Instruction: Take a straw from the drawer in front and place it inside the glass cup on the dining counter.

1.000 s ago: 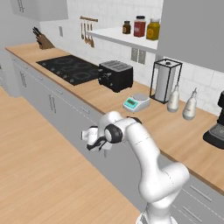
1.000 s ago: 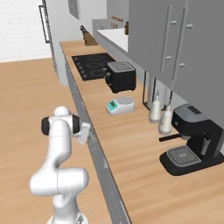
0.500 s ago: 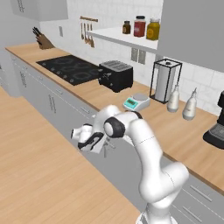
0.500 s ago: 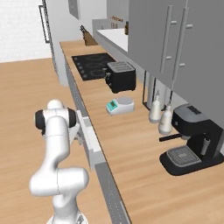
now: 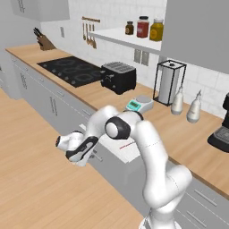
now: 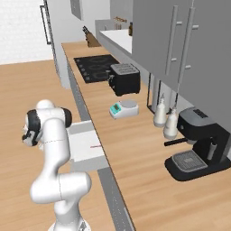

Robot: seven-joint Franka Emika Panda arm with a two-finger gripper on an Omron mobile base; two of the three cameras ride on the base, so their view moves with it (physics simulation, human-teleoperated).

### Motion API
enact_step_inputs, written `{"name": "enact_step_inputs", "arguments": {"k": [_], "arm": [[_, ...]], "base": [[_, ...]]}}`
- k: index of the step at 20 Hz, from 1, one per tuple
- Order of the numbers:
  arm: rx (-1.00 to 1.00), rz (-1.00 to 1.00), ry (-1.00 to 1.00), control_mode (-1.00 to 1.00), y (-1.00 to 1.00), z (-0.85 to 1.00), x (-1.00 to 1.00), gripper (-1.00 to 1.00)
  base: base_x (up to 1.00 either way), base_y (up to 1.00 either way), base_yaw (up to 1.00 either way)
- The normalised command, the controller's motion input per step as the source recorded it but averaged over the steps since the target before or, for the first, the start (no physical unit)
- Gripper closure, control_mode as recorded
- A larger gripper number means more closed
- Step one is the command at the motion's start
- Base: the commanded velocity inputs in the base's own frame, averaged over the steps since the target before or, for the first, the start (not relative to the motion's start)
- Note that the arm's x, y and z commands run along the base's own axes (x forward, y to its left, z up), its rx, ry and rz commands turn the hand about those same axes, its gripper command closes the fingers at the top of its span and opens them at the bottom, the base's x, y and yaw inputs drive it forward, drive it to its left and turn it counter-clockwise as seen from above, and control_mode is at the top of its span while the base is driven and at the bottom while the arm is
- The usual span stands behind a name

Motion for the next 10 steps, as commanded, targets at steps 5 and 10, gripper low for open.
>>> {"name": "enact_step_inputs", "arguments": {"k": [5,10], "arm": [[0.27,0.2,0.16,-1.0,0.84,0.0,-0.76,-1.0],[0.37,0.13,0.04,-1.0,0.06,0.6,-0.69,-1.0]], "base": [[0.0,0.0,0.0],[0.0,0.0,0.0]]}}
